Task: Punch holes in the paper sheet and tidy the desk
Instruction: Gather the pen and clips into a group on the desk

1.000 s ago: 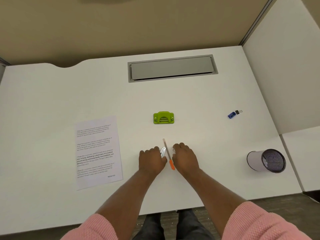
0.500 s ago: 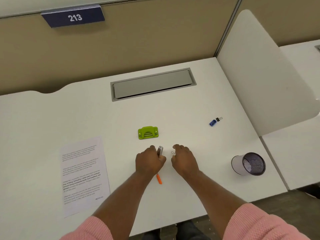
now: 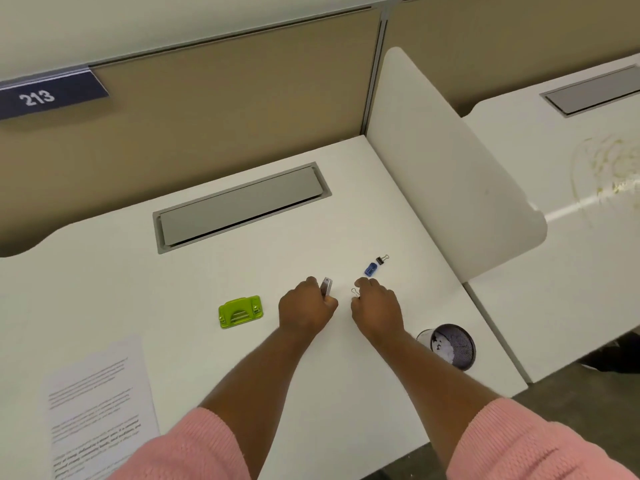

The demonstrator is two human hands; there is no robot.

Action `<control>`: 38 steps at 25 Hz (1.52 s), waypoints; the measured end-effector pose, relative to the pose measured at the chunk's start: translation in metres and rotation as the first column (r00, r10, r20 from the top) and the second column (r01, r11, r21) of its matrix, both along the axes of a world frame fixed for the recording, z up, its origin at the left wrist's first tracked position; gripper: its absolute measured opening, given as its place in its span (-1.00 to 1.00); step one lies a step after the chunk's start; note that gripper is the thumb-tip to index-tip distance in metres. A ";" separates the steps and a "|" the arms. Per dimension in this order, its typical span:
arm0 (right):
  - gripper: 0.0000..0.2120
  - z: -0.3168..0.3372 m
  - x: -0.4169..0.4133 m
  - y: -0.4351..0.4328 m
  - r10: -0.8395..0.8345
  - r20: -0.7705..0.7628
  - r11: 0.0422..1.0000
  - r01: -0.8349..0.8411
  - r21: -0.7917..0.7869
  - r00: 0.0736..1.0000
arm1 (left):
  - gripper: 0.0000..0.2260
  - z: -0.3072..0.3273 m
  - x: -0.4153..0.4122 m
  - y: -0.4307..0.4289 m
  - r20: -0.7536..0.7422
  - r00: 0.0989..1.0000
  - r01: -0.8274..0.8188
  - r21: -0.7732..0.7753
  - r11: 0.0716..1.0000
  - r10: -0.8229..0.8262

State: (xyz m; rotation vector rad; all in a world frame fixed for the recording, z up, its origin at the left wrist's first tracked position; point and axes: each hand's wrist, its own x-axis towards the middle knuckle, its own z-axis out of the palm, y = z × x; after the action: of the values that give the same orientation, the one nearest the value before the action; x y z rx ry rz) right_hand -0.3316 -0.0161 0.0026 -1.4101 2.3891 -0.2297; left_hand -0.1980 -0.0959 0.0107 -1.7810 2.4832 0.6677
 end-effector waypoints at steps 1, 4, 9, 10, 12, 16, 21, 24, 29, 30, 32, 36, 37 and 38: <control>-0.68 -0.001 -0.010 -0.003 -0.021 0.005 1.000 0.021 -0.002 1.000 | -0.79 -0.001 -0.011 -0.003 -0.001 1.000 0.009 0.009 1.000 -0.009; -0.66 -0.006 -0.039 -0.014 -0.119 0.040 0.993 0.120 -0.016 0.992 | -0.82 -0.010 -0.045 -0.015 0.002 0.999 0.045 0.036 0.998 -0.045; -0.67 -0.027 -0.077 -0.027 -0.231 0.089 0.973 0.230 0.022 0.969 | -0.82 -0.027 -0.089 -0.034 0.007 0.998 0.056 0.078 0.995 -0.057; -0.70 -0.032 -0.082 -0.028 -0.243 0.082 0.970 0.241 0.040 0.966 | -0.80 -0.030 -0.095 -0.036 0.011 0.998 0.053 0.093 0.994 -0.054; -0.73 -0.040 -0.090 -0.029 -0.266 0.077 0.963 0.261 0.067 0.961 | -0.74 -0.038 -0.104 -0.040 0.023 0.999 0.035 0.122 0.992 -0.038; -0.74 -0.050 -0.099 -0.031 -0.293 0.143 0.956 0.290 0.042 0.945 | -0.58 -0.047 -0.122 -0.038 -0.016 0.998 -0.052 0.216 0.975 0.056; -0.72 -0.052 -0.107 -0.031 -0.282 0.191 0.957 0.290 -0.015 0.940 | -0.77 -0.048 -0.147 -0.032 -0.103 0.993 -0.036 0.250 0.968 0.063; -0.66 -0.048 -0.111 -0.026 -0.254 0.178 0.964 0.263 -0.031 0.951 | -0.76 -0.042 -0.151 -0.027 -0.170 0.984 -0.004 0.239 0.971 0.046; -0.60 -0.035 -0.104 -0.010 -0.186 0.094 0.975 0.196 -0.107 0.978 | -0.54 -0.028 -0.131 -0.011 -0.178 0.983 0.078 0.146 0.986 -0.052; -0.54 -0.031 -0.099 -0.007 -0.167 0.074 0.977 0.175 -0.121 0.983 | -0.49 -0.026 -0.124 -0.008 -0.162 0.983 0.107 0.103 0.989 -0.089; -0.44 -0.023 -0.090 0.000 -0.130 0.029 0.986 0.132 -0.106 0.991 | -0.40 -0.021 -0.107 -0.002 -0.131 0.981 0.147 0.022 0.989 -0.142; -0.34 -0.011 -0.068 0.016 -0.058 -0.032 0.994 0.054 -0.100 0.998 | -0.26 -0.012 -0.071 0.007 -0.059 0.990 0.129 -0.001 0.992 -0.128; -0.32 -0.008 -0.062 0.021 -0.036 -0.050 0.994 0.030 -0.104 0.998 | -0.25 -0.010 -0.061 0.011 -0.038 0.991 0.126 -0.011 0.992 -0.126; -0.30 -0.006 -0.055 0.026 -0.013 -0.070 0.994 0.006 -0.106 0.997 | -0.24 -0.008 -0.050 0.015 -0.021 0.992 0.126 -0.028 0.992 -0.127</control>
State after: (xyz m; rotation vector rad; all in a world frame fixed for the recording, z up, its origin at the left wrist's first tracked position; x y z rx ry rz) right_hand -0.3865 0.0095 -0.0031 -1.4772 2.4738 -0.3188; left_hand -0.2476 -0.0812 0.0032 -1.6152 2.6049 0.6529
